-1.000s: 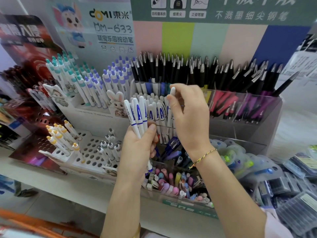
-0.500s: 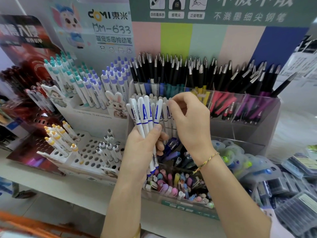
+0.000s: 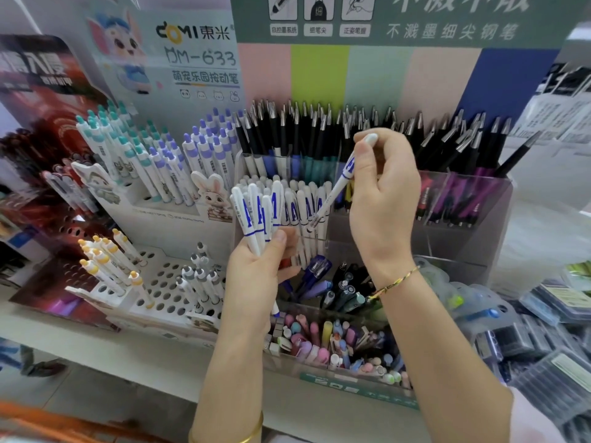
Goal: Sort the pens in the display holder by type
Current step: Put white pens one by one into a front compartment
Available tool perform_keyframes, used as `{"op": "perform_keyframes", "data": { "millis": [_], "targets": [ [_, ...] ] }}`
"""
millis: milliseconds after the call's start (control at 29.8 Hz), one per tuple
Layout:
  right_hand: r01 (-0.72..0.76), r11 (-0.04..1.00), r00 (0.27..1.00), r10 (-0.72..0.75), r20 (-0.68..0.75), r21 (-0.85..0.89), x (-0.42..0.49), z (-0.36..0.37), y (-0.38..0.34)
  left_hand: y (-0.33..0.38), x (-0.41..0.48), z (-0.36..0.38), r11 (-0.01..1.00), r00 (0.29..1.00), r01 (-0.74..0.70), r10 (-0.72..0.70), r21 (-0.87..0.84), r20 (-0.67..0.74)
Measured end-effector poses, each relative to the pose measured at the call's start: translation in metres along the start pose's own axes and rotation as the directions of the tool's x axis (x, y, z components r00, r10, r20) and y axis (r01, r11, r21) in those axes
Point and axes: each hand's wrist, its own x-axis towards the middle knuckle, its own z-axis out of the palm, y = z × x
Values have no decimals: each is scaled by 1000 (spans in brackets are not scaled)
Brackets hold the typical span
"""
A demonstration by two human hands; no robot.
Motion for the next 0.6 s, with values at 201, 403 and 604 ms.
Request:
{"op": "perform_keyframes", "data": {
  "millis": [201, 403, 604],
  "targets": [
    [150, 958, 977, -105, 184, -246, -16, 10, 13, 4, -3, 1, 1000, 999, 3, -4, 7, 38],
    [199, 865, 946, -47, 320, -461, -31, 11, 24, 5, -5, 0, 1000, 995, 16, -15, -17, 94],
    [43, 954, 975, 24, 219, -296, -23, 3, 14, 8, -8, 2, 998, 988, 31, -24, -46, 152]
  ]
}}
